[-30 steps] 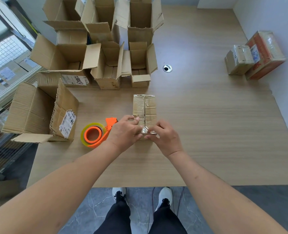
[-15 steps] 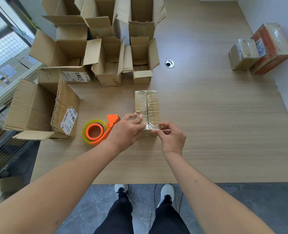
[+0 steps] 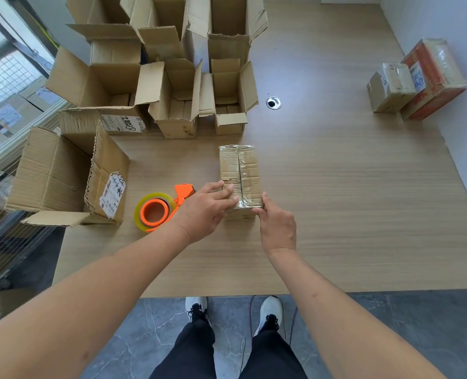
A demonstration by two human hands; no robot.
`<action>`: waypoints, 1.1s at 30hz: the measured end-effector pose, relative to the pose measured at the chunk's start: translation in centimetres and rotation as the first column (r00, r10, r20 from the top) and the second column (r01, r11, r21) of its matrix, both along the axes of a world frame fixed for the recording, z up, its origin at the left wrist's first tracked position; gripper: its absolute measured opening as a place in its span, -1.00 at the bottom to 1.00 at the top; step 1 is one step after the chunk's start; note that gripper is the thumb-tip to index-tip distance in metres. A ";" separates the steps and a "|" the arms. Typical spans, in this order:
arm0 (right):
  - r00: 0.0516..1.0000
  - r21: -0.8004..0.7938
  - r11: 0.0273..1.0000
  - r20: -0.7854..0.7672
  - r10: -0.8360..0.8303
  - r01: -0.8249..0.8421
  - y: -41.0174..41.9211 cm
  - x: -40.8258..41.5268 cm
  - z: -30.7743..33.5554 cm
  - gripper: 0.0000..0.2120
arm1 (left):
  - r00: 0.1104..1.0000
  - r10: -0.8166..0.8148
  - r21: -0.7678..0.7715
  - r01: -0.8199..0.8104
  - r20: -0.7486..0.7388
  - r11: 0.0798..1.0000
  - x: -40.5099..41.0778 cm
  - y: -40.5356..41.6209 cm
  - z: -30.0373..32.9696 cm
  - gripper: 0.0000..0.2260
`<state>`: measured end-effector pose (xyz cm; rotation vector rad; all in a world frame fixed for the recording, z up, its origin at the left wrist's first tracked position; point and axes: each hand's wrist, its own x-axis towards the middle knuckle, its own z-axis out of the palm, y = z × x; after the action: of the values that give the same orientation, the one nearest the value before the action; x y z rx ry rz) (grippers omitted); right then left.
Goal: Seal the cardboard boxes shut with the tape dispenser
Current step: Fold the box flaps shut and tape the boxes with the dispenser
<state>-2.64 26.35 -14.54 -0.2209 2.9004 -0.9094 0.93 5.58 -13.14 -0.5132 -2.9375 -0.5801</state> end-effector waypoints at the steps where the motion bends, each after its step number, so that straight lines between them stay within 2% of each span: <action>1: 1.000 -0.020 1.000 -0.001 0.002 -0.002 0.0 0.0 0.0 -0.57 | 1.000 0.017 -0.008 -0.017 -0.009 1.000 0.1 0.2 0.0 -0.58; 5: 0.999 -0.017 0.999 -0.004 0.048 -0.048 0.5 -0.8 0.4 -0.77 | 0.995 0.096 0.006 -0.096 -0.042 0.995 0.6 1.4 -0.2 -0.59; 8: 0.992 0.064 0.990 -0.022 0.126 -0.124 0.8 -1.1 0.9 -0.78 | 0.995 0.093 0.006 -0.093 -0.042 0.996 0.7 1.5 0.0 -0.61; 10: 0.984 0.123 0.979 -0.048 0.170 -0.163 0.7 -0.7 1.3 -0.65 | 0.997 0.074 -0.006 -0.074 -0.017 0.997 0.6 1.2 0.2 -0.63; 13: 0.972 0.218 0.956 -0.083 0.219 -0.196 0.2 -0.3 1.5 -0.26 | 0.996 0.087 -0.014 -0.086 0.010 0.996 0.5 0.9 0.3 -0.67; 15: 0.958 0.278 0.927 -0.062 0.280 -0.253 0.2 -0.8 1.5 -0.25 | 0.993 0.119 -0.009 -0.119 0.009 0.993 0.2 1.2 0.0 -0.71; 17: 0.948 0.315 0.897 0.028 0.318 -0.310 0.2 -1.4 1.9 -0.30 | 0.989 0.147 -0.011 -0.147 -0.004 0.989 0.0 1.4 -0.5 -0.74; 21: 0.952 0.318 0.899 0.147 0.267 -0.301 0.2 -1.8 2.4 -0.22 | 0.979 0.201 0.021 -0.201 0.029 0.979 0.2 2.1 -0.9 -0.77; 24: 0.929 0.223 0.923 0.271 0.251 -0.315 -0.3 -1.8 2.4 -0.16 | 0.985 0.163 0.040 -0.166 0.057 0.985 -0.1 2.0 -0.3 -0.79; 26: 0.904 0.146 0.930 0.325 0.277 -0.337 -0.6 -1.5 2.5 -0.02 | 0.991 0.096 0.064 -0.102 0.089 0.993 -0.4 1.1 0.8 -0.78; 29: 0.922 0.154 0.941 0.300 0.246 -0.302 -1.5 -1.5 3.0 0.04 | 0.981 0.068 0.147 -0.096 0.183 0.984 -0.8 -0.4 2.5 -0.61; 33: 0.975 0.145 0.979 0.193 0.112 -0.141 -4.0 -2.2 4.4 0.06 | 0.977 0.150 0.176 -0.175 0.149 0.969 -1.3 -1.7 3.4 -0.54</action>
<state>-4.79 22.35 -10.18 -0.2887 2.7335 -0.6389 -0.36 3.89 -9.69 -0.2171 -2.9675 -0.8924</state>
